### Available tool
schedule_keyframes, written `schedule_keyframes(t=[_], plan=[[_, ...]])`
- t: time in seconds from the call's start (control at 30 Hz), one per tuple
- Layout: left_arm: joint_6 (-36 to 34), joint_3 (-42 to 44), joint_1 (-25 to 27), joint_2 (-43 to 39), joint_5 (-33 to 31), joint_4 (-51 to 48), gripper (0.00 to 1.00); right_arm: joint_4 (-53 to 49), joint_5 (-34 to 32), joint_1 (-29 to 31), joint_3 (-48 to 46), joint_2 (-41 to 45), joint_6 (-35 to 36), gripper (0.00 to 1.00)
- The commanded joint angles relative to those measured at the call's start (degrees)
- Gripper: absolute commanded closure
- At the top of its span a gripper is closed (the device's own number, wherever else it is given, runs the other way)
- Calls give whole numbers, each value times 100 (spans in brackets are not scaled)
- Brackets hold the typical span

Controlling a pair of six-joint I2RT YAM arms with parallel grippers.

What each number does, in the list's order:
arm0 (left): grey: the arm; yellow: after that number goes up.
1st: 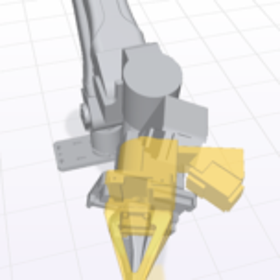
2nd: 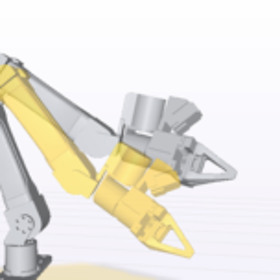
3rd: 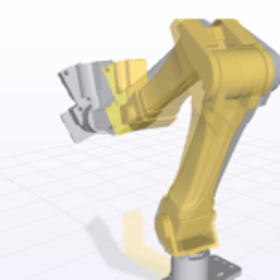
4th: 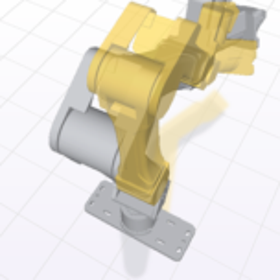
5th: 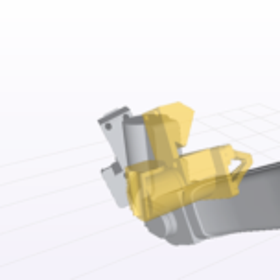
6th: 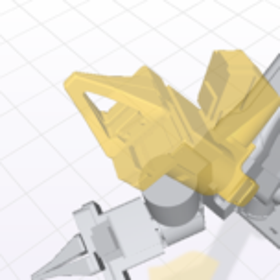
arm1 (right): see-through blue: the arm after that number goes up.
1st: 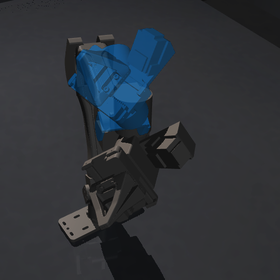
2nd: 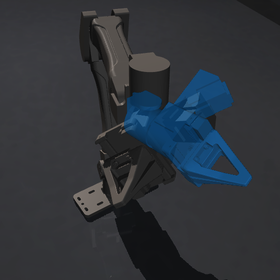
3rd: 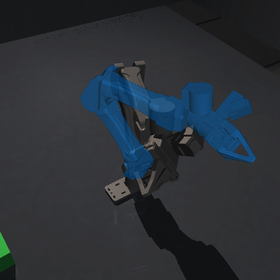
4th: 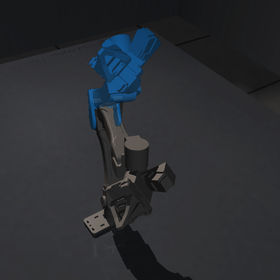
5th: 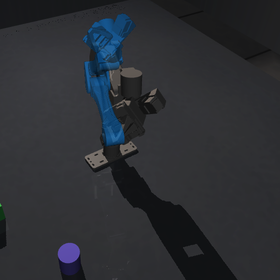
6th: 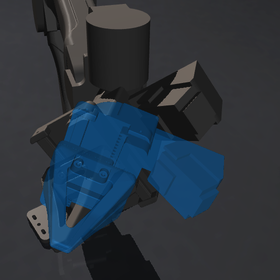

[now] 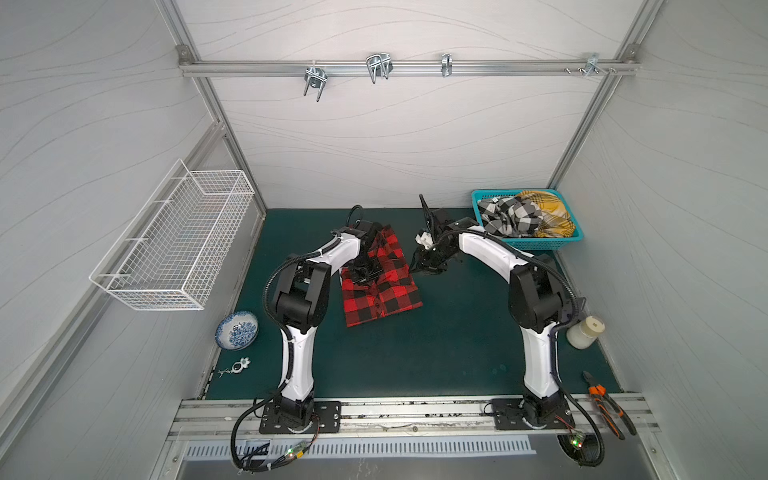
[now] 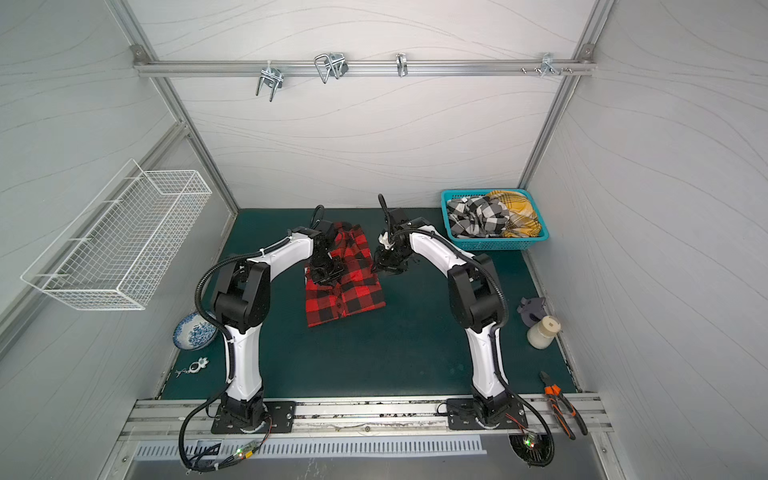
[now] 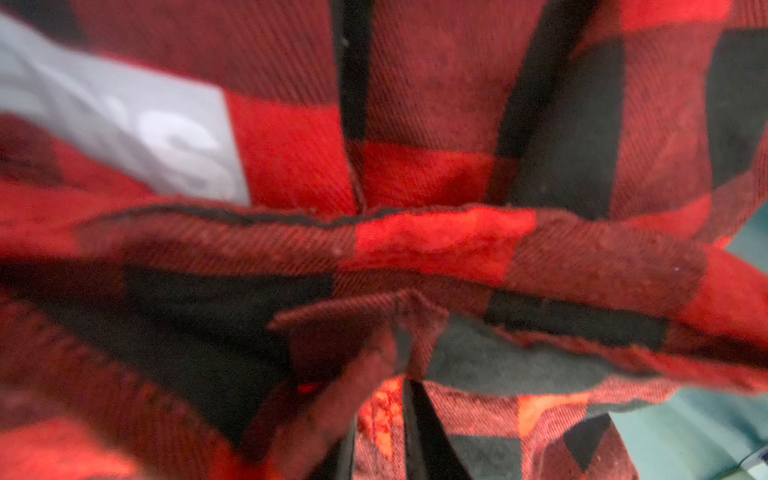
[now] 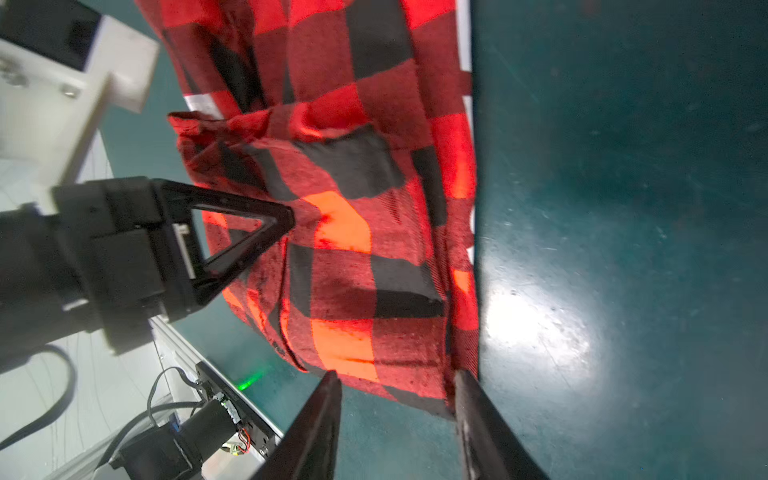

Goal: Fold and stack the long sleeve shirts

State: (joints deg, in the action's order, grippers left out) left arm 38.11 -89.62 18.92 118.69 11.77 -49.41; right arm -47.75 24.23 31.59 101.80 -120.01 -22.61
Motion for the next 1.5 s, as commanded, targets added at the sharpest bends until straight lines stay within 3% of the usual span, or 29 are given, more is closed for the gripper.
schedule_keyframes(t=[0.0, 0.13, 0.3, 0.5, 0.63, 0.77, 0.93, 1.07, 1.17, 1.27, 1.37, 1.47], plan=[[-50, -113, -68, -550, 96, 63, 76, -76, 382, 82, 326, -238, 123, 63], [-155, -675, -434, -463, -198, -151, 75, 98, 486, 128, 865, -762, 157, 68], [-394, -1446, -743, 560, -212, -728, 81, 143, 532, 147, 1653, -1628, 123, 63], [-418, -1106, -741, 880, -388, -602, 82, 200, 438, 179, 1838, -2053, -145, 59], [-511, -944, -619, 993, -269, -558, 82, -200, 234, 183, 1705, -2059, -279, 64], [-686, -618, -97, 792, -230, -519, 84, 129, 217, 206, 516, -1334, -440, 65], [-658, 454, 537, -90, -87, -115, 85, 277, -78, 207, -1048, -94, -555, 65], [-522, 789, 614, -705, -65, -133, 84, 326, -465, 207, -2301, 799, -673, 64], [-563, 493, 592, -1025, -516, -446, 81, 368, -530, 206, -2875, 1303, -745, 62], [-595, 98, 591, -1221, -779, -887, 80, 325, -585, 306, -3023, 1700, -735, 55], [-418, 440, 594, -1651, -536, -836, 79, 341, -579, 350, -2916, 1694, -588, 50], [-233, 1088, 631, -2069, -60, -658, 80, 535, -274, 362, -2683, 1268, -410, 56]])
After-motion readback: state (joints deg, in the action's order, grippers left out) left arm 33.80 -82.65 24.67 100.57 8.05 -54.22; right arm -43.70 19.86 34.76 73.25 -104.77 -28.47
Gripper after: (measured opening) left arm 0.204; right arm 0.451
